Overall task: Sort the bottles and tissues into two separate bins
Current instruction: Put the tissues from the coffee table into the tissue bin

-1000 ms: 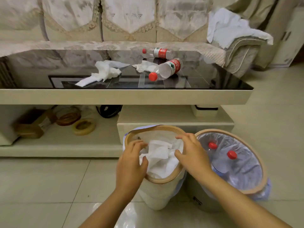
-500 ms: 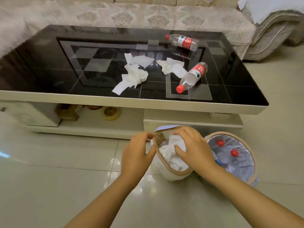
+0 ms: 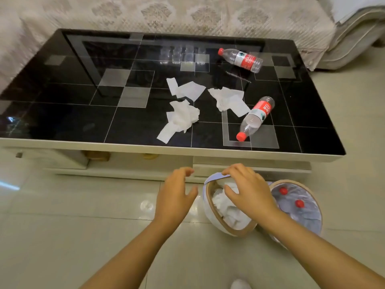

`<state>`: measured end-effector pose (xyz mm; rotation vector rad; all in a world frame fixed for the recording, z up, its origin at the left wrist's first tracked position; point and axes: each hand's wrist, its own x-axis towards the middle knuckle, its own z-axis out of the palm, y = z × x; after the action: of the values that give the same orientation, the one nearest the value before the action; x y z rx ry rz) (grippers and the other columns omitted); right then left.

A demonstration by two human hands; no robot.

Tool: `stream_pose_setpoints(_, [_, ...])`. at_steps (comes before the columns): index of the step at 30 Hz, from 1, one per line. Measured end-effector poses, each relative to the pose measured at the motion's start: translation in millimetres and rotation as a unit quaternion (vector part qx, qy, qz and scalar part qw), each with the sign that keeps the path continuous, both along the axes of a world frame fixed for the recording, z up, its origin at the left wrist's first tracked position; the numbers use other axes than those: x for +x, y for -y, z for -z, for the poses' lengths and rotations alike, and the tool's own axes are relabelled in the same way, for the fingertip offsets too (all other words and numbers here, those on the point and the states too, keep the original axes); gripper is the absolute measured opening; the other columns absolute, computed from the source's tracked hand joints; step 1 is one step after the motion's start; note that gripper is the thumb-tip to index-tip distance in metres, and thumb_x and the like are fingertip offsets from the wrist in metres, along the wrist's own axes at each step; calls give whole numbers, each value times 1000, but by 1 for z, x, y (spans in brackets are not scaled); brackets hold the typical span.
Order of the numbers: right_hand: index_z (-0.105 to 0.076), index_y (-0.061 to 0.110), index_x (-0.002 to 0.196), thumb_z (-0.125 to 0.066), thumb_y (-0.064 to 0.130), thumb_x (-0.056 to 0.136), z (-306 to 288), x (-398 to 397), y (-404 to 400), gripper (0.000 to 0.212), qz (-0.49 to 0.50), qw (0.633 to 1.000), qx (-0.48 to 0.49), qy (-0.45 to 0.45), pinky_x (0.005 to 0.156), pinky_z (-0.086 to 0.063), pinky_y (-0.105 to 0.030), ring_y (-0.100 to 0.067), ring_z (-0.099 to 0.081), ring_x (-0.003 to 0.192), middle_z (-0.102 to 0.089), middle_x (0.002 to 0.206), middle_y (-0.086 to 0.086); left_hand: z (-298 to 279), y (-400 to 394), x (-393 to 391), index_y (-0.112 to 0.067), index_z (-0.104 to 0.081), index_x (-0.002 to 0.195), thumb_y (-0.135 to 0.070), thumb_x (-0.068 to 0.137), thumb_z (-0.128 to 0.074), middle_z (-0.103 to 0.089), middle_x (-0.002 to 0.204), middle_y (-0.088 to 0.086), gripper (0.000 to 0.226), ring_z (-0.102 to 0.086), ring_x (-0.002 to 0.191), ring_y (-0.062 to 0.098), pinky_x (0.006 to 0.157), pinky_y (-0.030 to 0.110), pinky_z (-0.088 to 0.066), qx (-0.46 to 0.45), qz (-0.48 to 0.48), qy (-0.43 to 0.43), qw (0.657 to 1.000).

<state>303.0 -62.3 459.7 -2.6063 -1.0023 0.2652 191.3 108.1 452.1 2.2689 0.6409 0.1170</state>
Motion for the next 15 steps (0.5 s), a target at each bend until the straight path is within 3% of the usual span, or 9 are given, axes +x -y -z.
stream_pose_setpoints(6, [-57,25,114,-60,29,86,17,66,-13,28,20,999,-1,-33,82,-44,-30,-15,-51,105,-54,115,8,21,-40,101,-31,-29,142,-43,84,-66,-35,145,1,69,-37,130,22,100,42,-37,59,-93,-46,993])
stream_pose_setpoints(12, [-61,22,106,-65,21,83,35,131,-36,24,34,997,43,-53,75,-45,-29,-17,-55,97,-57,107,6,51,-75,179,-40,-17,148,-48,88,-59,-11,158,8,73,-12,144,31,110,56,-23,63,-168,-129,975])
stream_pose_setpoints(15, [-61,22,104,-65,20,84,46,148,-47,20,33,996,49,-69,74,-46,-30,-15,-55,95,-56,107,7,65,-90,204,-43,-13,148,-52,88,-56,-11,158,7,74,-15,143,32,108,55,-26,68,-180,-128,973])
